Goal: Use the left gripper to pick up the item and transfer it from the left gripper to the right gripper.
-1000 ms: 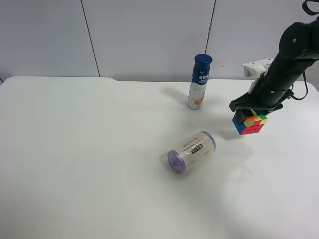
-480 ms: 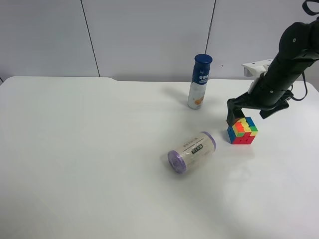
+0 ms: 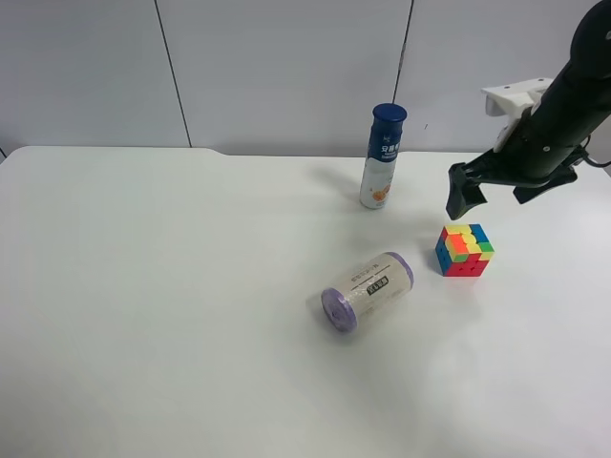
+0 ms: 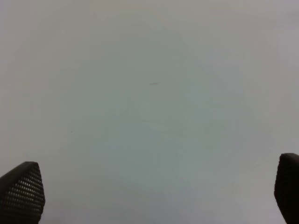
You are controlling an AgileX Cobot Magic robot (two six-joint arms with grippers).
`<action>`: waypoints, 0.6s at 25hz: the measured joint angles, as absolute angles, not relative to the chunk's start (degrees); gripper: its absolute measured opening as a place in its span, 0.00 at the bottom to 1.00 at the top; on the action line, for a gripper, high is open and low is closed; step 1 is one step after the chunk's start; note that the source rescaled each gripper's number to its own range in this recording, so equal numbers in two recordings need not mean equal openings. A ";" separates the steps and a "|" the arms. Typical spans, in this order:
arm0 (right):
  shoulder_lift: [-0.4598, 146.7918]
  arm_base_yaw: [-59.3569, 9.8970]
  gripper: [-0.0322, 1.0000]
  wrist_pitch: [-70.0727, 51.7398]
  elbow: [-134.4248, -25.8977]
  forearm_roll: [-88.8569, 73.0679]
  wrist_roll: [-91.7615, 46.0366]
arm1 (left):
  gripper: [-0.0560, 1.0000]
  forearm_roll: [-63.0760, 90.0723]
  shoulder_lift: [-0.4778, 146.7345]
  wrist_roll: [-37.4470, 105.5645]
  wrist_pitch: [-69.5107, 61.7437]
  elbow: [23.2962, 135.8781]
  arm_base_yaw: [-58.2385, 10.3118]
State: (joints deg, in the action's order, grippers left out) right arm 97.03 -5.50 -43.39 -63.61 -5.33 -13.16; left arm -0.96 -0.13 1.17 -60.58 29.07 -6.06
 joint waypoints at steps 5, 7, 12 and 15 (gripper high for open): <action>89.50 -5.50 1.00 -48.69 -63.61 -5.33 -12.34 | 1.00 -0.96 -0.13 1.17 -60.58 29.07 -6.06; 86.19 -5.50 1.00 -51.68 -63.61 -5.33 -11.60 | 1.00 -0.96 -0.13 1.17 -60.58 29.07 -6.06; 77.13 -5.50 1.00 -58.52 -63.61 -5.33 -10.58 | 1.00 -0.96 -0.13 1.17 -60.58 29.07 -6.06; 72.21 -5.50 1.00 -61.26 -63.61 -5.33 -9.75 | 1.00 -0.96 -0.13 1.17 -60.58 29.07 -6.06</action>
